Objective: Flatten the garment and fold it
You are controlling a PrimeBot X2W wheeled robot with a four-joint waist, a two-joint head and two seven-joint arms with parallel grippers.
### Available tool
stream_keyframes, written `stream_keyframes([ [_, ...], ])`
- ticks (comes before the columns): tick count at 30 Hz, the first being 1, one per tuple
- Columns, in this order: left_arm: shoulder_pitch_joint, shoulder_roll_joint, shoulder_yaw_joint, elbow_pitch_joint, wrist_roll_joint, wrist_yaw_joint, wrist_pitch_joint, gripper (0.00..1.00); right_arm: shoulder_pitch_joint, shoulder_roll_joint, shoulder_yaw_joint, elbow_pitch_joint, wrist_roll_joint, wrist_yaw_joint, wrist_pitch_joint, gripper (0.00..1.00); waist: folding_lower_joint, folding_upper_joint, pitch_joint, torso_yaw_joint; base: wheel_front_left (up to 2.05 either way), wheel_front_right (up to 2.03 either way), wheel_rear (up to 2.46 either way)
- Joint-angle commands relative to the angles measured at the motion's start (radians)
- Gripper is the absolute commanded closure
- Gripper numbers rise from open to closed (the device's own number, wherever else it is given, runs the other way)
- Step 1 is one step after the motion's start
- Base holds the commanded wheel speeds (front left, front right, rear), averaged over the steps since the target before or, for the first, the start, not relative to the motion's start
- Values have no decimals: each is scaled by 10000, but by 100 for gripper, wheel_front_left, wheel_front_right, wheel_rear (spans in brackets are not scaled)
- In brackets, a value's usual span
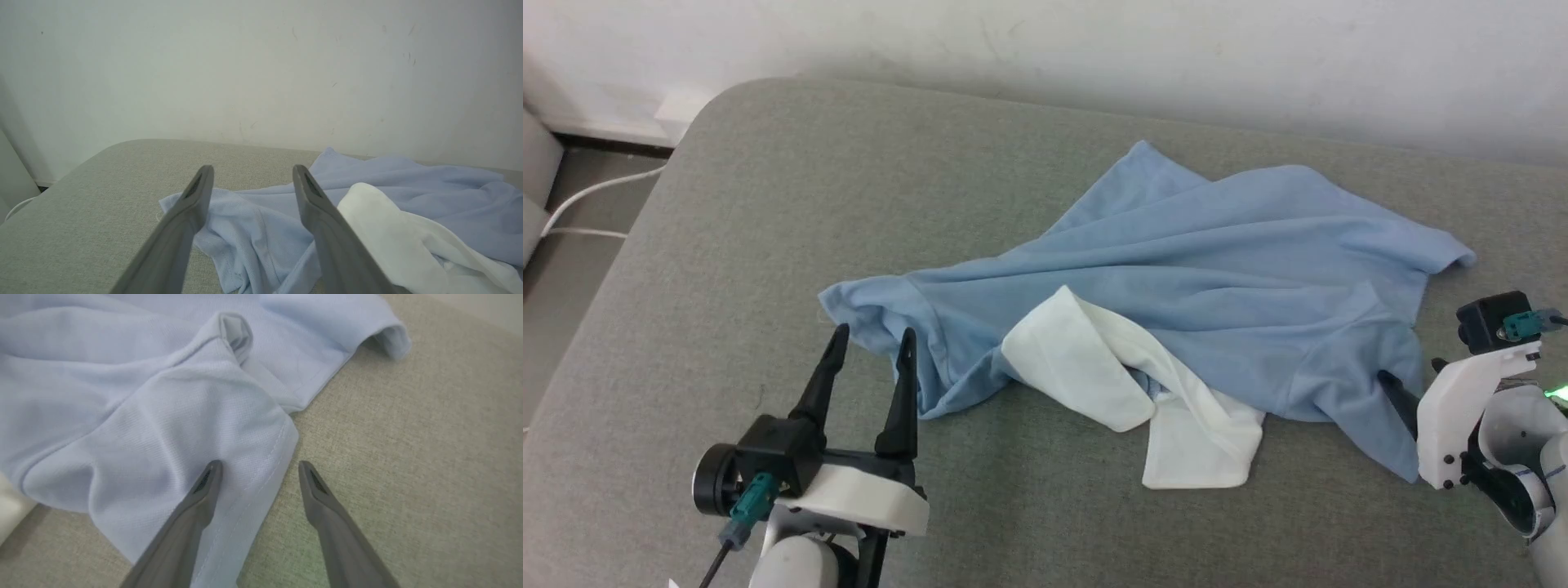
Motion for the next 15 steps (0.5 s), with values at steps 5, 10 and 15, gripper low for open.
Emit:
stream_keyframes([
  [5,-134,-41,-160,110,-176,24,-47,0,-515,38,72,1083,-302,-9,-35,0,0,0,297,459,0,0,0],
  [10,-144,-42,-210,167,-233,71,-47,0,-681,13,284,1653,-561,-9,-538,100,0,0,310,549,0,0,0],
  [15,-72,-42,-93,229,-208,120,-47,0,-520,-147,-231,1232,-1032,-9,-1702,100,0,0,26,303,0,0,0],
])
